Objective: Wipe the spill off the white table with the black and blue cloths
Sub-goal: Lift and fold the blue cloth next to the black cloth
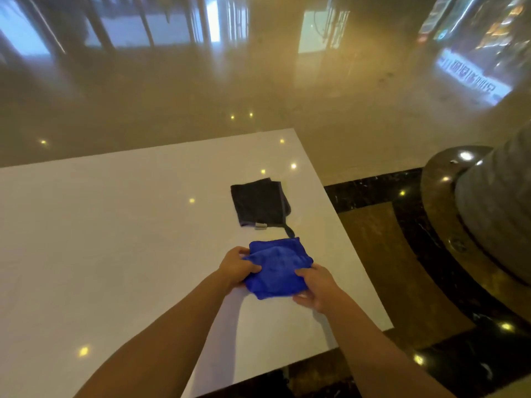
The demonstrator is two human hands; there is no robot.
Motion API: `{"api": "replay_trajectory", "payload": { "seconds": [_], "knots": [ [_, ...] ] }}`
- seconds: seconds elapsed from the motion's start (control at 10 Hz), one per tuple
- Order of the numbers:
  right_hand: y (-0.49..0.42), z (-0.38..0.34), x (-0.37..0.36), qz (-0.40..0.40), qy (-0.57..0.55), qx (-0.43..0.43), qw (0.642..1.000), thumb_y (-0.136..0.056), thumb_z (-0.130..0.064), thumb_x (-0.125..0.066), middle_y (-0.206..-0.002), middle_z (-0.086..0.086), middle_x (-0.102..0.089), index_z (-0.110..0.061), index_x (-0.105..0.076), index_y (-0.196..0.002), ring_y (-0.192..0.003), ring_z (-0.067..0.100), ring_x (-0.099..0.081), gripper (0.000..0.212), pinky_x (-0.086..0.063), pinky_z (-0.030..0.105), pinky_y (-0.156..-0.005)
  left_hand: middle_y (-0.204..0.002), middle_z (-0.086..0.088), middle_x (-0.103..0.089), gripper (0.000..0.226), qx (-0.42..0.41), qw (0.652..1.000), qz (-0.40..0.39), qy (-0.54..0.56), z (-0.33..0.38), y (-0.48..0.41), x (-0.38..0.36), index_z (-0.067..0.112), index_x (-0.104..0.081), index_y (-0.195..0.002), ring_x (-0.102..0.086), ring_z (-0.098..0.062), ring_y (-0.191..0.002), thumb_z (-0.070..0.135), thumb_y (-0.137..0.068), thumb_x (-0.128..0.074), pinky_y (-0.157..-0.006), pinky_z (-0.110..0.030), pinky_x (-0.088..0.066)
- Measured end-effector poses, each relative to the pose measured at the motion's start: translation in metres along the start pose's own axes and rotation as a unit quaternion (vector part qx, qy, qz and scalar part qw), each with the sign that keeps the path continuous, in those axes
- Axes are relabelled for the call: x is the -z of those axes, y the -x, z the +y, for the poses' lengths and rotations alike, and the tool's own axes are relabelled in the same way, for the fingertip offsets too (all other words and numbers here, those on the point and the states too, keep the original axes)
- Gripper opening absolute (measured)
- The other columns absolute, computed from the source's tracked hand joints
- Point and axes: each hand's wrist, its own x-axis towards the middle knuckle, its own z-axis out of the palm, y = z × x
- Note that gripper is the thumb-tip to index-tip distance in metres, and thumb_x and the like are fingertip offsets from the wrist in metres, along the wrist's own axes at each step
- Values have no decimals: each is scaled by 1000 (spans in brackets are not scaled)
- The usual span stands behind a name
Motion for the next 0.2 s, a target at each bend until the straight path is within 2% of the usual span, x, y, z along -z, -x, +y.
{"api": "replay_trajectory", "payload": {
  "seconds": [0.1, 0.2],
  "knots": [
    [-17, -1, 0, 68, 160, 23, 985, -94, -16, -67, -115, 11, -64, -13, -51, -123, -88, 26, -65, 33, -61, 42, -70, -129, -11, -58, 62, -18, 989, 65, -132, 0, -4, 2, 15, -45, -133, -59, -24, -105, 24, -81, -78, -92, -35, -52],
    [-9, -15, -8, 165, 438, 135, 873, -91, -43, -71, -136, 12, -54, -15, -35, -146, -111, 28, -62, 72, -56, 38, -82, -129, -9, -60, 74, -42, 962, 52, -263, 4, 4, 20, 18, -43, -135, -61, -23, -108, 38, -75, -81, -95, -35, -53]
  ]
}}
